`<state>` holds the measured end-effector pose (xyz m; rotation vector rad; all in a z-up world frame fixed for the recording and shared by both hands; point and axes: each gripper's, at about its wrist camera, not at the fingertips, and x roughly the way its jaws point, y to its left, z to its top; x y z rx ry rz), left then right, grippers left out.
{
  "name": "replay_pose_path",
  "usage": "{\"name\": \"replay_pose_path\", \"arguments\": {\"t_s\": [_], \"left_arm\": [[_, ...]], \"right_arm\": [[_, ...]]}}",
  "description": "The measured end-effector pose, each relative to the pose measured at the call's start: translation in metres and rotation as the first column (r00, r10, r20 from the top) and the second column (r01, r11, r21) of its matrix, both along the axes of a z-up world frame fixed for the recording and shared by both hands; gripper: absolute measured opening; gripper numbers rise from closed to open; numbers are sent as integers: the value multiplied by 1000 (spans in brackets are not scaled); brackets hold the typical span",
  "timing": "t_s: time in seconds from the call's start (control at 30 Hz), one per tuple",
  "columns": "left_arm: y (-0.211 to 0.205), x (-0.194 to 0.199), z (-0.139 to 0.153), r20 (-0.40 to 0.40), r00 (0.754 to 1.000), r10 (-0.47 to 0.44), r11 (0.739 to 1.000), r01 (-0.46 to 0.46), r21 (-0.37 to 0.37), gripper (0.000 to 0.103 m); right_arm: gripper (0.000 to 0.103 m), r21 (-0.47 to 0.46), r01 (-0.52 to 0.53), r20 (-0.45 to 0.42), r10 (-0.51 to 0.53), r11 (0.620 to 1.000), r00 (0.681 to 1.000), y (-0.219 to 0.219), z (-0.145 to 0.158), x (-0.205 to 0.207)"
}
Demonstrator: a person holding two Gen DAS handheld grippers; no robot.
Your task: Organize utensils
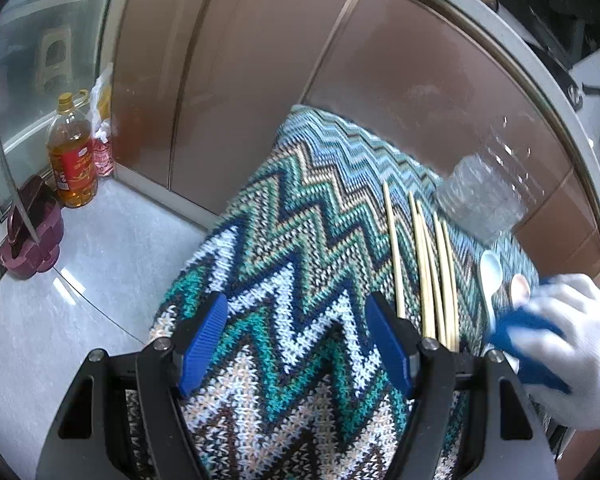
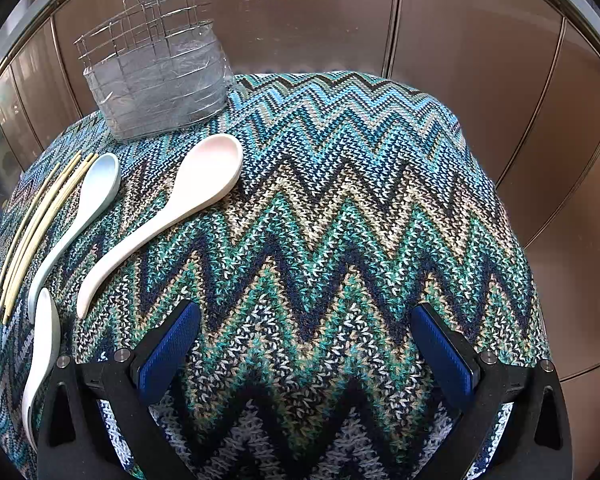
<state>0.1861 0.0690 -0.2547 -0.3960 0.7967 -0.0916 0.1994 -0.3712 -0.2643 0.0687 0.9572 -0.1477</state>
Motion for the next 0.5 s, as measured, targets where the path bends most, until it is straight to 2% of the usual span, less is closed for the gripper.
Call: {"name": "replay_pose_path", "arguments": {"t_s": [0.13, 0.27, 0.4, 0.5], "left_arm": [[20, -11, 6, 46, 993, 110, 993, -108, -39, 70], [33, -14, 7, 56, 981, 186, 981, -182, -67, 70], [43, -15, 6, 52, 973, 227, 972, -222, -80, 70], [44, -13, 4, 41, 974, 222, 973, -219, -79, 70]], "right_arm": [[103, 0, 0, 0, 0, 1000, 1000, 0, 0, 0], [103, 0, 0, 0, 0, 1000, 1000, 0, 0, 0], [103, 0, 0, 0, 0, 1000, 1000, 0, 0, 0], [103, 0, 0, 0, 0, 1000, 1000, 0, 0, 0]]}}
